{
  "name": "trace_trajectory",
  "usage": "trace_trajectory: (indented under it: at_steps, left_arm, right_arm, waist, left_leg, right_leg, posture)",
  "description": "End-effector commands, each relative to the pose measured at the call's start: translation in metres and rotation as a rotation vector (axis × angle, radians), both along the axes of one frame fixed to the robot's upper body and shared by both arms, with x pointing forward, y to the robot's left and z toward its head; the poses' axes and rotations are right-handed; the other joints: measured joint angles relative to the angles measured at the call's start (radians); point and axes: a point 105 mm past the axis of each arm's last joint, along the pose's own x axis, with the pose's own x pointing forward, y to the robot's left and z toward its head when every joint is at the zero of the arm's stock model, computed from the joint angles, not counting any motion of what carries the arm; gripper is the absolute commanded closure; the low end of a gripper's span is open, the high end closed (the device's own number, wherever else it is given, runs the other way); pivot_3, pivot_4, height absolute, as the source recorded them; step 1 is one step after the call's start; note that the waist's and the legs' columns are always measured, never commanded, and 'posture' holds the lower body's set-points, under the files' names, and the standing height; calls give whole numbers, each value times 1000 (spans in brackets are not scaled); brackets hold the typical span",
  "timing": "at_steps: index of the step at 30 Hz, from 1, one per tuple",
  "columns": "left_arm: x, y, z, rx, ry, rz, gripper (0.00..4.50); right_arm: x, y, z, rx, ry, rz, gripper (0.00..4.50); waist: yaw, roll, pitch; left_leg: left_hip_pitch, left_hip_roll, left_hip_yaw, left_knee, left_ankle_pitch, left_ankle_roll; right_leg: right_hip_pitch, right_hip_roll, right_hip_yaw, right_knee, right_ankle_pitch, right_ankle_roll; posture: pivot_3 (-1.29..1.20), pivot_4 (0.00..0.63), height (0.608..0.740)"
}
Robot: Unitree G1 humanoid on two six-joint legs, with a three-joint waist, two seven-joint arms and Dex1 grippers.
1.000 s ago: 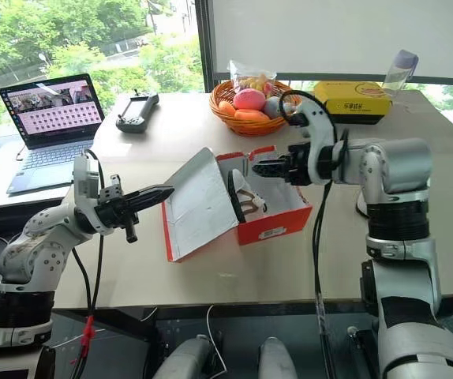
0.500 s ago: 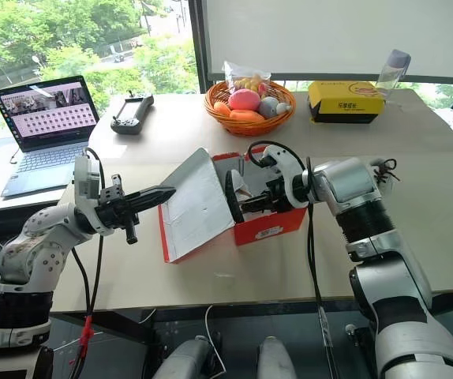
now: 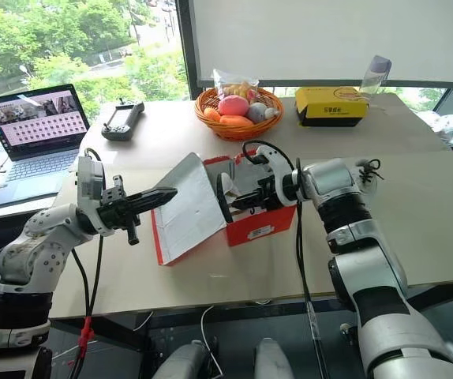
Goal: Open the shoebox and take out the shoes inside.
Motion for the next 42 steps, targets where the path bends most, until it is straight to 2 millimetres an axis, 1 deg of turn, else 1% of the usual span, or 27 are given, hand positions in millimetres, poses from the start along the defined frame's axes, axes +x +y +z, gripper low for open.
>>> trace_trajectory:
  at_steps: [1,3,4,7,11,16,18,20,21,22,23,25,26,28,30,31,34,37,40,42]
  left_arm:
    - [-1,1,6,22,-34,9,4500]
    - [-1,2,5,26,-34,14,4500]
    - [-1,2,5,27,-34,16,4500]
    - [-1,2,5,29,-33,21,4500]
    - [-1,2,5,30,-31,24,4500]
    - [-1,1,4,34,-26,25,4500]
    - [-1,1,4,36,-23,24,4500]
    - [-2,1,4,38,-19,22,4500]
    - [-2,1,3,40,-17,21,4500]
    - [-2,0,3,42,-16,20,4500]
    - [-2,0,3,42,-15,19,4500]
    - [-2,0,3,42,-12,15,4500]
    - [-2,-1,3,42,-11,13,4500]
    - [-2,-1,3,42,-7,9,4500]
    - [-2,-1,2,42,-5,8,4500]
    - [-2,-1,2,43,-5,9,4500]
    - [-1,-1,2,45,-6,12,4500]
    - [-1,0,2,46,-6,15,4500]
    - [-1,0,2,47,-6,17,4500]
    - [-1,1,2,48,-5,20,4500]
  right_arm:
    - [-7,10,-27,-6,84,23,2435]
    - [-6,12,-28,-3,83,25,3105]
    - [-6,13,-28,-2,82,25,3519]
    - [-6,15,-29,-5,76,30,4441]
    - [-4,15,-30,-24,52,25,4441]
    - [6,13,-14,-39,-52,7,4441]
    - [8,12,1,-22,-86,-1,4441]
    - [9,11,17,24,-93,-14,3926]
    - [9,10,24,38,-98,-12,3746]
    - [8,10,27,44,-102,-9,3444]
    - [8,10,31,47,-108,-10,3042]
    - [11,8,41,67,-115,-25,2412]
    - [12,8,46,79,-116,-25,2105]
    - [12,11,54,111,-107,-27,1390]
    - [12,15,58,135,-94,-19,650]
    - [11,19,58,141,-87,-8,375]
    - [8,27,57,150,-71,20,375]
    - [6,35,51,127,-65,45,375]
    - [5,40,36,83,-59,66,375]
    - [10,38,16,24,-61,47,375]
  waist:
    - [-1,0,-1]
    - [-2,0,-2]
    - [-3,0,-2]
    - [-8,0,-4]
    - [-16,0,-5]
    - [-19,0,-5]
    - [-19,0,-5]
    - [-18,0,-4]
    - [-17,0,-4]
    - [-16,1,-4]
    - [-15,1,-4]
    - [-13,1,-4]
    - [-13,2,-4]
    - [-11,3,-2]
    - [-6,3,-2]
    - [-3,3,-2]
    - [8,3,-2]
    - [11,3,-2]
    - [14,3,-2]
    - [13,3,-2]
  left_leg:
    - [0,0,0,0,0,0]
    - [1,1,0,0,0,0]
    - [1,1,0,-1,0,0]
    - [1,2,0,-1,-1,-1]
    - [1,2,0,-1,-1,-1]
    - [2,2,-1,-2,-1,-1]
    - [2,2,-1,-2,-1,-1]
    - [1,2,-1,-2,-1,-1]
    - [1,2,-1,-3,-1,-1]
    - [1,2,-1,-3,-1,-1]
    - [0,1,-1,-3,-1,-1]
    - [-3,0,-1,-3,-1,-1]
    - [-5,0,-1,-3,-1,-1]
    - [-9,-1,-1,-3,-1,-1]
    - [-9,-1,-1,-3,0,-1]
    - [-9,-1,-1,-3,0,-1]
    - [-9,-1,-1,-4,-1,-1]
    - [-9,-1,-1,-4,-1,-1]
    - [-9,-2,-1,-4,-1,-1]
    - [-9,-2,-1,-4,-1,-1]
  right_leg:
    - [0,0,0,0,0,0]
    - [0,1,0,0,-1,-1]
    - [0,1,0,0,-1,-1]
    - [0,1,0,0,-1,-1]
    - [0,1,0,0,-2,-2]
    - [0,1,0,0,-2,-1]
    - [0,1,0,0,-2,0]
    - [0,0,0,0,-3,1]
    - [0,0,0,0,-3,1]
    - [-1,0,0,0,-3,1]
    - [-2,0,0,0,-3,1]
    - [-6,-1,0,1,-3,0]
    - [-8,-1,0,1,0,-4]
    - [-11,-1,0,1,1,-6]
    - [-11,0,0,1,1,-6]
    - [-11,0,0,1,1,-6]
    - [-11,0,0,1,1,-6]
    - [-11,0,0,1,1,-6]
    - [-11,0,-1,1,1,-5]
    - [-11,0,-1,1,1,-5]
  posture:
    - [0,150,732]
    - [0,150,732]
    - [0,150,732]
    - [0,150,732]
    - [0,150,732]
    - [0,150,732]
    - [0,150,732]
    - [0,150,732]
    - [0,150,732]
    - [0,150,732]
    - [0,150,732]
    - [0,150,732]
    - [0,150,732]
    - [0,150,732]
    - [0,150,732]
    - [0,150,732]
    - [0,150,732]
    - [0,150,732]
    - [0,150,732]
    - [0,150,732]
